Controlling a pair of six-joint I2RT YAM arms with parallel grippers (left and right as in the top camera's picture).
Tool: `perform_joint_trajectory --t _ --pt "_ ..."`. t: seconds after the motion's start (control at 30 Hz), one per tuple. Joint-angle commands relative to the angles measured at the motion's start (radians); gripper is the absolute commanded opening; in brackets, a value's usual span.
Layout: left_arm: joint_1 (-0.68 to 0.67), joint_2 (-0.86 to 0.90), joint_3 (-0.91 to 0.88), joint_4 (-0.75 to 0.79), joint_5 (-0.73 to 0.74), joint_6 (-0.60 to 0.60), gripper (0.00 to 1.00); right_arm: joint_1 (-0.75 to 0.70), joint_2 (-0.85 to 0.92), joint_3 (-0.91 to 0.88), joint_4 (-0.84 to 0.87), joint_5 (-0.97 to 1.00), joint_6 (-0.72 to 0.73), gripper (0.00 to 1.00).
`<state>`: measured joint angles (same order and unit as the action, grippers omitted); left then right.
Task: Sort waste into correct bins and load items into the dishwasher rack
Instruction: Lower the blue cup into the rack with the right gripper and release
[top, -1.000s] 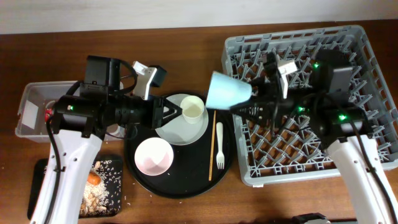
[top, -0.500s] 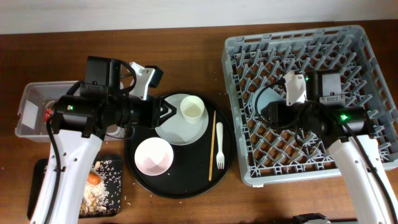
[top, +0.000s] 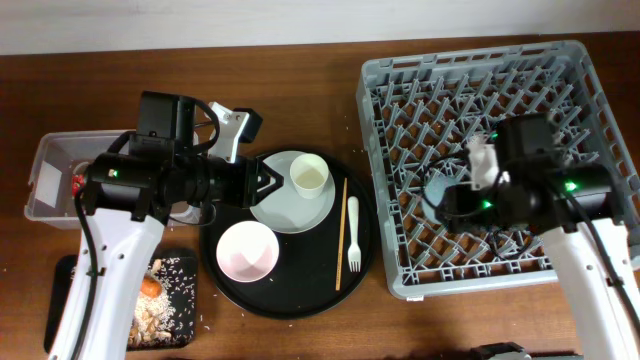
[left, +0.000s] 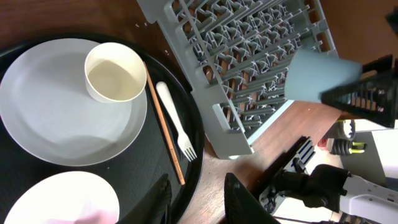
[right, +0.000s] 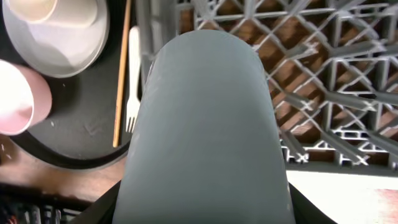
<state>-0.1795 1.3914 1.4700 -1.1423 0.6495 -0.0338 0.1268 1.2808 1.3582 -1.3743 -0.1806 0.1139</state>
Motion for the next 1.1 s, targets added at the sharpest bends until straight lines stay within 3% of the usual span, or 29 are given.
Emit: perform_joint_trajectory --t 0.0,0.13,0.5,0.87,0.93,1.07 --pt "-0.001 0.001 0.004 -0.012 -0.003 0.008 0.28 0.091 0.041 0.016 -0.003 0.091 0.049 0.47" --pt "-0.001 0.001 0.003 -0.026 -0.003 0.008 0.27 0.171 0.114 0.014 -0.003 0.151 0.065 0.47" --pt "-0.001 0.001 0.003 -0.034 -0.003 0.008 0.27 0.175 0.208 -0.009 -0.051 0.167 0.071 0.45" --pt "-0.001 0.001 0.003 -0.041 -0.037 0.008 0.27 0.175 0.209 -0.144 0.095 0.167 0.068 0.46" --pt "-0.001 0.001 0.003 -0.041 -0.037 0.008 0.27 0.175 0.21 -0.157 0.106 0.167 0.068 0.52" --pt "-0.001 0.001 0.003 -0.041 -0.037 0.008 0.34 0.175 0.21 -0.158 0.103 0.166 0.068 0.76"
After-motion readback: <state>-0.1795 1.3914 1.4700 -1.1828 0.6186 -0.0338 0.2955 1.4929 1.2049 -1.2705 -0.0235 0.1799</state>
